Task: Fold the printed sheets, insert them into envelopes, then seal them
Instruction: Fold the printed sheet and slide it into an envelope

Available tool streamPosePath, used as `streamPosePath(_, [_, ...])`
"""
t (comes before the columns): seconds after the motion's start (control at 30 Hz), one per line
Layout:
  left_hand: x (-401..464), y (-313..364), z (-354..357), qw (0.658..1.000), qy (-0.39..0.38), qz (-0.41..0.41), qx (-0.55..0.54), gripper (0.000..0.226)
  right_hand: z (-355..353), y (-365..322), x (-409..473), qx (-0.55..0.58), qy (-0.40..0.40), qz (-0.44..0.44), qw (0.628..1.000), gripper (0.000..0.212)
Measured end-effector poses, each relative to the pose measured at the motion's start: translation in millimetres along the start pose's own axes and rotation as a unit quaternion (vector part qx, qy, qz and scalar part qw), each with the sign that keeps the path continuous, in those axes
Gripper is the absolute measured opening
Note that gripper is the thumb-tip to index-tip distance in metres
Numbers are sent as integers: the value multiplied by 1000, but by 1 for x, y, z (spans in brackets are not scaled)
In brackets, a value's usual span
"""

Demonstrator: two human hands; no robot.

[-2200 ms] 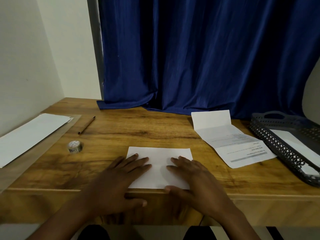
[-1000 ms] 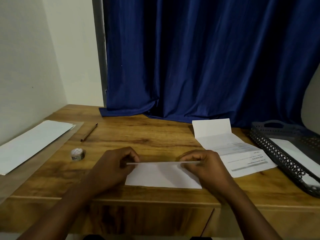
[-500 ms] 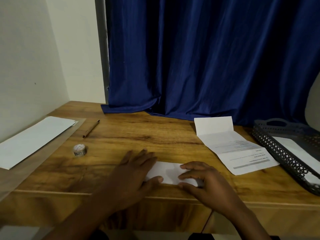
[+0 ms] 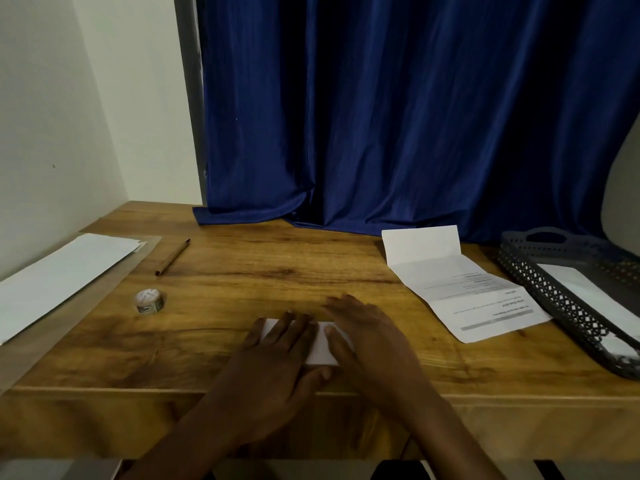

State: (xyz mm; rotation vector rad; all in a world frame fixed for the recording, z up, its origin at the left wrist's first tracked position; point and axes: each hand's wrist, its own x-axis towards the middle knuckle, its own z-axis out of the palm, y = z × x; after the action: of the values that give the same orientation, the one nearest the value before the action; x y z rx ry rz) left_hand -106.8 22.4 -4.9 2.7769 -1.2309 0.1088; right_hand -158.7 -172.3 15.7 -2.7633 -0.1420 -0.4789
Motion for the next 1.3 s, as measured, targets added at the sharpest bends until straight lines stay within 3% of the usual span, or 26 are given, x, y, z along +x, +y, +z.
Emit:
streamPosePath(0.13, [-2,-1,1,1000,-8,19,14,73,26,-24,1,-6,-103,-1,995,78])
streamPosePath(0.33, [-2,-4,5,1000,3,-5,4,81,22,-12,-4,27,-133,67,988,115])
streamPosePath(0.57, [-3,-6,6,999,7,-48,13,96,6,25,-22,-62,-135,111,983,107])
streamPosePath(0.87, [-14,-11,-17,982,-50,-183,-9,113,13,28,-22,-93,-114,115,982,106])
streamPosePath(1.0, [1,13,-19,995,9,-104,-10,101,14,29,-23,-94,-112,112,983,111])
streamPosePath(1.1, [12,29,-9,999,-2,-36,-30,97,12,31,-23,-101,-120,108,982,106])
streamPosePath(1.3, [11,18,6,999,5,-29,-14,96,13,28,-23,-101,-110,115,982,104])
